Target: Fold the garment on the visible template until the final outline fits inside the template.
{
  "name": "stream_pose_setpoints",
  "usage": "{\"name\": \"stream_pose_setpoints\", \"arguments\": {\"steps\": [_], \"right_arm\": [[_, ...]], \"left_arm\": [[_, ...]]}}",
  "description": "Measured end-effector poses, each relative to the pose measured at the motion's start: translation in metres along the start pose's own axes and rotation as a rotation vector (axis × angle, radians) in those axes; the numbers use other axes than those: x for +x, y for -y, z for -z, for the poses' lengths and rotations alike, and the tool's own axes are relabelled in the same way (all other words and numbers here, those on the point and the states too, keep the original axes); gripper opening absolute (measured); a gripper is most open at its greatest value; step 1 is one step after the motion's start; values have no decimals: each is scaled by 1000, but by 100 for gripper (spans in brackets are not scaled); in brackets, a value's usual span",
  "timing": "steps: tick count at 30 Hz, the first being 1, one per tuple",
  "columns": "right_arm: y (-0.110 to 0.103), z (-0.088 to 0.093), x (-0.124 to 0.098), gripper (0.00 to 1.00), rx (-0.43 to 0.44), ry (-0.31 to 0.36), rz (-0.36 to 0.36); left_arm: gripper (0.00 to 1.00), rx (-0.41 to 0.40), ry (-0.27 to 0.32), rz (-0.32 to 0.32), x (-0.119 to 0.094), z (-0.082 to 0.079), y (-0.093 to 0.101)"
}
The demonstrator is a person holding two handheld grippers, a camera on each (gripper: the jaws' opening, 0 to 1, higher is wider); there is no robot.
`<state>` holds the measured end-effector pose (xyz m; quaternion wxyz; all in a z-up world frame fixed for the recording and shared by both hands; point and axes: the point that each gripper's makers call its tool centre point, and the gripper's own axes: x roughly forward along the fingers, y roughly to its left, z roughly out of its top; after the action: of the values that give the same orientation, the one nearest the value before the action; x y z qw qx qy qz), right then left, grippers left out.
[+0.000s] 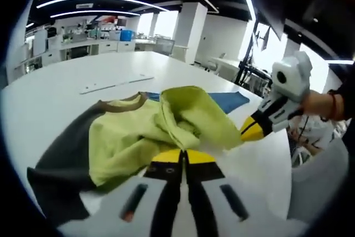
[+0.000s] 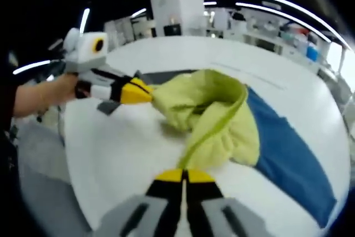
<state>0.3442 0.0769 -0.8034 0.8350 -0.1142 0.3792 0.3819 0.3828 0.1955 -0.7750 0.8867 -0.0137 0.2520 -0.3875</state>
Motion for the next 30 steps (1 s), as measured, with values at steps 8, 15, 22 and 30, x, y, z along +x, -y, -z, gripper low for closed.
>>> {"name": "stream_pose_setpoints", "arguments": {"steps": [8,15,22,30], "right_arm": [[3,3,-21,0,-11,10,9],[9,8,-40,0,-21,15,33],[11,14,-60,0,-52,10,47],[3,23,-75,0,-62,4,42]], "left_arm": [[0,30,3,-30,-30,-4,6],[0,42,13,-52,-54,-6,9],[0,49,-2,-60,-70,-7,18],[0,92,-61,-68,-91,4,31]]}}
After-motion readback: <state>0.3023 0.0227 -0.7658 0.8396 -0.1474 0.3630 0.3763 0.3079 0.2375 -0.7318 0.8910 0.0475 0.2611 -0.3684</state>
